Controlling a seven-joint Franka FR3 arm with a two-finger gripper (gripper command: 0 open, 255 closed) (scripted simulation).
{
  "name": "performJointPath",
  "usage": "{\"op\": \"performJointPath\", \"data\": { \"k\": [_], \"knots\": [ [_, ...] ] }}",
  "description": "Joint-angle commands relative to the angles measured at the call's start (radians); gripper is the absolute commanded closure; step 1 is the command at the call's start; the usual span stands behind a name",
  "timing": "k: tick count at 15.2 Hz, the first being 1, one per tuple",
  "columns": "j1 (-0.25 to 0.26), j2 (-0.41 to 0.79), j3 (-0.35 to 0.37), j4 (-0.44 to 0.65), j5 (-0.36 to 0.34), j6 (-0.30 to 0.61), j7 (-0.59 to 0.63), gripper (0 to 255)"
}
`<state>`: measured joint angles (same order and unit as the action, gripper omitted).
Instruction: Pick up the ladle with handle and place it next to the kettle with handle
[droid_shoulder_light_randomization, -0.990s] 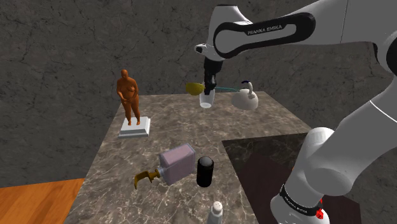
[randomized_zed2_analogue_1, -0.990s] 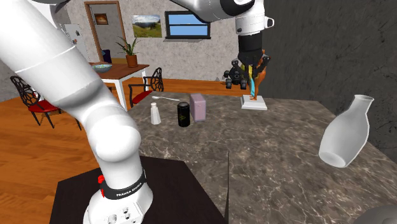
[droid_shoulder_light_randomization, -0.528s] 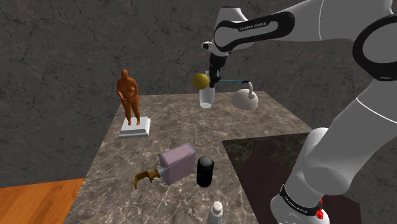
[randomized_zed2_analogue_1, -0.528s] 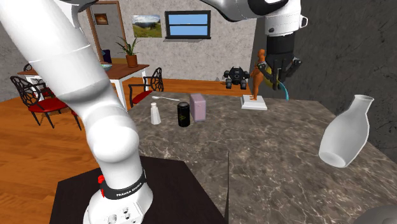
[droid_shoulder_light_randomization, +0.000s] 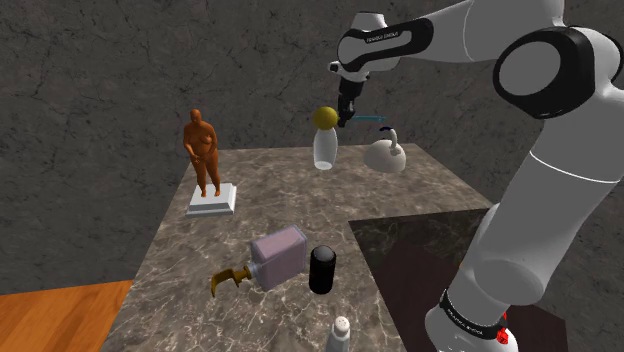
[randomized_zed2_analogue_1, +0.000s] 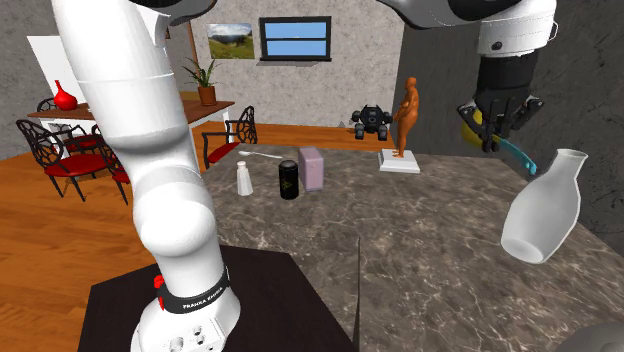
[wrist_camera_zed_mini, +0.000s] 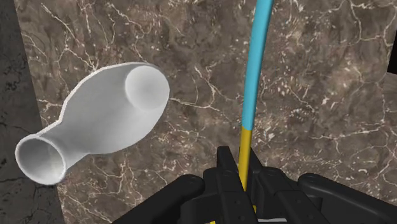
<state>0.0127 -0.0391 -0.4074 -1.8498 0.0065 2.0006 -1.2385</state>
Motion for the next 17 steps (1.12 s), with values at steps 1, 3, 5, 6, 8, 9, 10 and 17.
{"op": "performJointPath", "data": {
  "k": [1, 3, 5, 6, 8, 9, 10, 17],
  "knots": [
    [-0.021, 0.064, -0.026, 0.069, 0.037, -0.011, -0.059, 255],
    [-0.036, 0.100, -0.037, 0.096, 0.060, -0.007, -0.091, 255],
    [-0.037, 0.102, -0.037, 0.071, 0.061, 0.019, -0.092, 255],
    [-0.037, 0.103, -0.036, 0.059, 0.062, 0.032, -0.093, 255],
    [-0.037, 0.106, -0.036, 0.035, 0.064, 0.059, -0.095, 255],
    [-0.037, 0.108, -0.036, 0.024, 0.065, 0.072, -0.096, 255],
    [-0.037, 0.110, -0.036, 0.013, 0.067, 0.085, -0.098, 255],
    [-0.038, 0.130, -0.035, -0.059, 0.081, 0.174, -0.110, 255]
  ]
}}
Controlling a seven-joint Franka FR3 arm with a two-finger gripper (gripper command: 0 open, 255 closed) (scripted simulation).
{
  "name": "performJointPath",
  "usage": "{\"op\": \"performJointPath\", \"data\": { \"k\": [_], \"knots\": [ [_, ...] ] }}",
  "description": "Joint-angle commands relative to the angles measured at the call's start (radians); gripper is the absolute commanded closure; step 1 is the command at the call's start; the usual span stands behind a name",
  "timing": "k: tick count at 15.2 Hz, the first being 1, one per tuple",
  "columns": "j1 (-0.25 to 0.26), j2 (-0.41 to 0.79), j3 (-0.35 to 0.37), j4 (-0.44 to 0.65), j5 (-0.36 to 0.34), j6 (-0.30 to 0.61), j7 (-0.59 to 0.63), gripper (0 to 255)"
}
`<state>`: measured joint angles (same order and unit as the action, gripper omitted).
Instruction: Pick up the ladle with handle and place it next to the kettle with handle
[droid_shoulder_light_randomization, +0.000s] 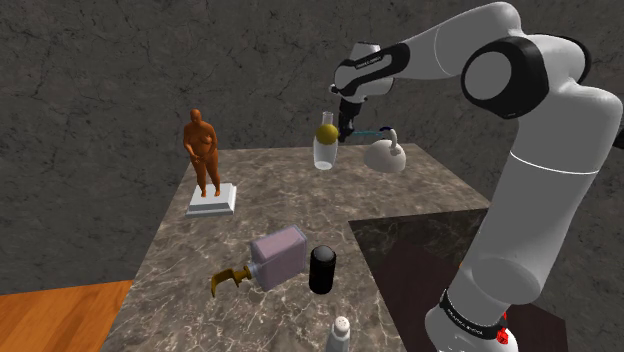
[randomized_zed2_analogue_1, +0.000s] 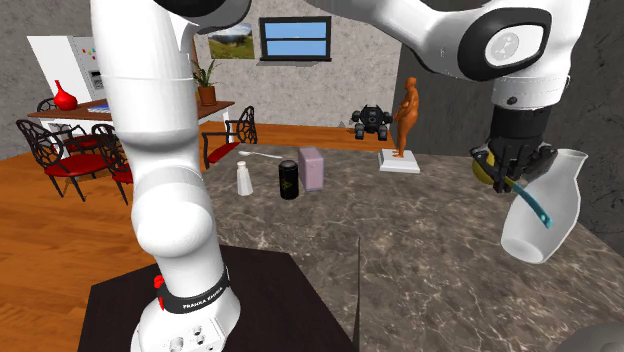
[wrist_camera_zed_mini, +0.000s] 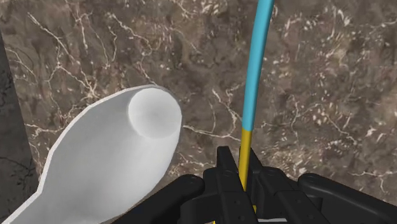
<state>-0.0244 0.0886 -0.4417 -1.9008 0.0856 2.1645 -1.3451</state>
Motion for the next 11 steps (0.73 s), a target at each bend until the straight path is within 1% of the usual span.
{"op": "performJointPath", "data": {
  "k": [1, 11],
  "knots": [
    [-0.001, 0.006, 0.000, -0.017, 0.005, 0.023, -0.005, 255],
    [-0.007, 0.056, 0.005, -0.097, 0.042, 0.147, -0.033, 255]
  ]
}}
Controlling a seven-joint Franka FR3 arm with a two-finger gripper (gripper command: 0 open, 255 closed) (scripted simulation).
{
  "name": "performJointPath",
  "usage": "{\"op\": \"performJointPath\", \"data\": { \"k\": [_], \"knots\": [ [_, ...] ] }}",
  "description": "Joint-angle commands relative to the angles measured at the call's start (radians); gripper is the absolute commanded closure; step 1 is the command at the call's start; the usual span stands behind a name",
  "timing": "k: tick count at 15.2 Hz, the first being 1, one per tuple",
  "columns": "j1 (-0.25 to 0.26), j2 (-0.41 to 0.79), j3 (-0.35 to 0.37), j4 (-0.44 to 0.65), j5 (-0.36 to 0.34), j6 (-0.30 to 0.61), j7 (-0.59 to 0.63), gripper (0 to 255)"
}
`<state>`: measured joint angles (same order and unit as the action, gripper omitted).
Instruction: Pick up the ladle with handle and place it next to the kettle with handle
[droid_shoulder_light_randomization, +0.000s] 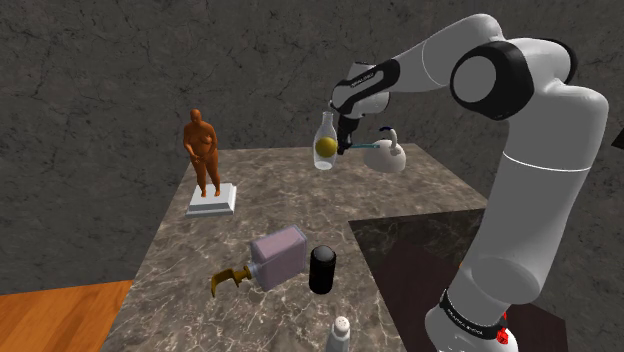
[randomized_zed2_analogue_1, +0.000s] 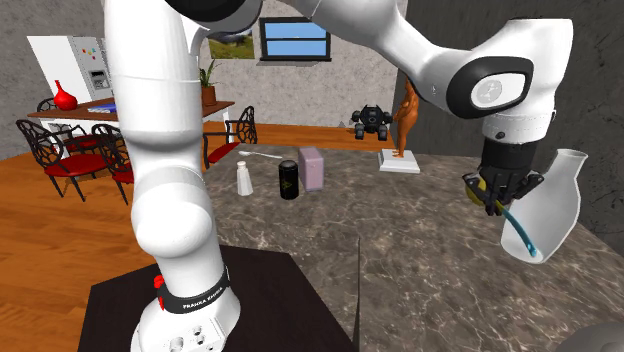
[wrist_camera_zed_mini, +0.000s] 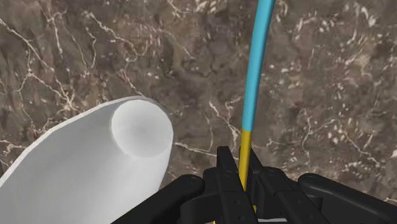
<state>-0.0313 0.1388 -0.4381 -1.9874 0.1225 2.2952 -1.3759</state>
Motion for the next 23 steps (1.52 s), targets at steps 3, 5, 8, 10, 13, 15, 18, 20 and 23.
{"op": "performJointPath", "data": {
  "k": [3, 5, 8, 10, 13, 15, 18, 20, 23],
  "knots": [
    [-0.002, 0.025, 0.004, -0.029, 0.019, 0.052, -0.013, 255],
    [-0.004, 0.039, 0.007, -0.041, 0.030, 0.076, -0.020, 255],
    [-0.008, 0.060, 0.012, -0.057, 0.047, 0.111, -0.033, 255],
    [-0.011, 0.076, 0.015, -0.067, 0.059, 0.134, -0.042, 255],
    [-0.016, 0.100, 0.022, -0.080, 0.079, 0.169, -0.056, 255],
    [-0.020, 0.117, 0.027, -0.087, 0.093, 0.191, -0.066, 255],
    [-0.027, 0.144, 0.037, -0.096, 0.115, 0.224, -0.083, 255],
    [-0.031, 0.159, 0.042, -0.100, 0.127, 0.242, -0.092, 255],
    [-0.031, 0.159, 0.042, -0.100, 0.127, 0.242, -0.092, 255]
  ]
}}
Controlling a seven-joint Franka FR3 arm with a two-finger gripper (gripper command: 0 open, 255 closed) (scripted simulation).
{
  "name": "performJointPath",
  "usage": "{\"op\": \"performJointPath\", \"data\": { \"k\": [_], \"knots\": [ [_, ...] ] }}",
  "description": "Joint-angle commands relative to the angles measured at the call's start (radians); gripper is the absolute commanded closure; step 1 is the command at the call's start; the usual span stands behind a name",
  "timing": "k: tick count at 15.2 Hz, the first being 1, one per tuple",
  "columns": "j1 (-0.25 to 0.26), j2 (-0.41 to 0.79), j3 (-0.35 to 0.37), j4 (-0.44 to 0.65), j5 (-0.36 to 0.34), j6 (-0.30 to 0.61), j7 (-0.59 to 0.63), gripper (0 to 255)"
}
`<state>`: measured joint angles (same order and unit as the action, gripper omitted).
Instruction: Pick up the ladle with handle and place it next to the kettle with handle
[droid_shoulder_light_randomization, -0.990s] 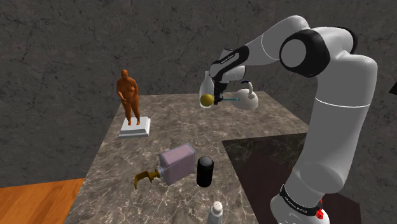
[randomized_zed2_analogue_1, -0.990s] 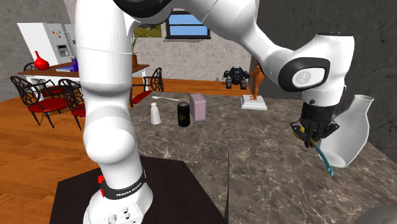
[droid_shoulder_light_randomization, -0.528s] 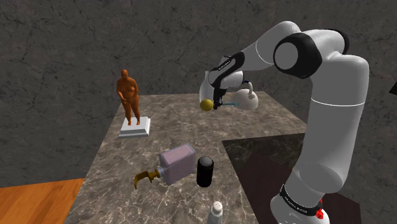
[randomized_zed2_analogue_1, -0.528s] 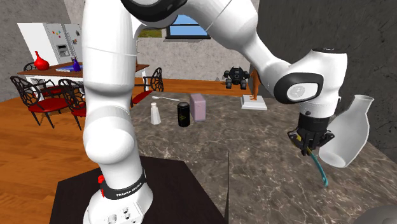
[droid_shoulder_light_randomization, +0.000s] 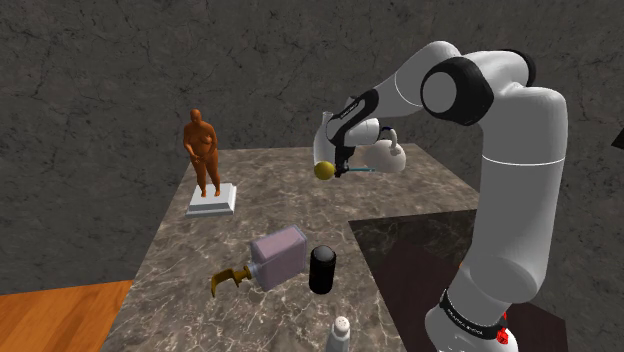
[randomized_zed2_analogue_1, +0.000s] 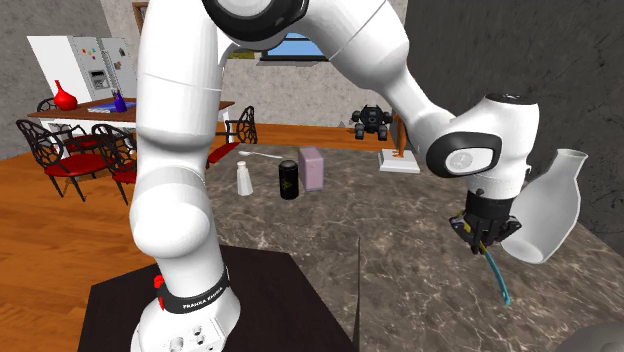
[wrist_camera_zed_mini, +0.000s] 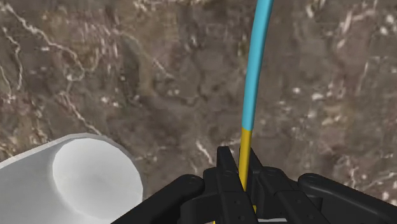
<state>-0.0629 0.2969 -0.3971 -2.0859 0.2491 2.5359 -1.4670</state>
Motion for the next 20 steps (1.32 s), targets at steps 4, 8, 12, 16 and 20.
{"op": "performJointPath", "data": {
  "k": [4, 8, 12, 16, 20],
  "knots": [
    [0.001, 0.001, 0.001, -0.001, 0.001, 0.001, -0.001, 255],
    [0.001, 0.001, 0.001, -0.001, 0.000, 0.000, 0.000, 0],
    [0.017, -0.057, -0.019, -0.006, -0.041, -0.047, 0.028, 0],
    [0.027, -0.107, -0.032, -0.005, -0.078, -0.092, 0.052, 0],
    [0.027, -0.107, -0.031, -0.005, -0.078, -0.092, 0.052, 0]
  ]
}}
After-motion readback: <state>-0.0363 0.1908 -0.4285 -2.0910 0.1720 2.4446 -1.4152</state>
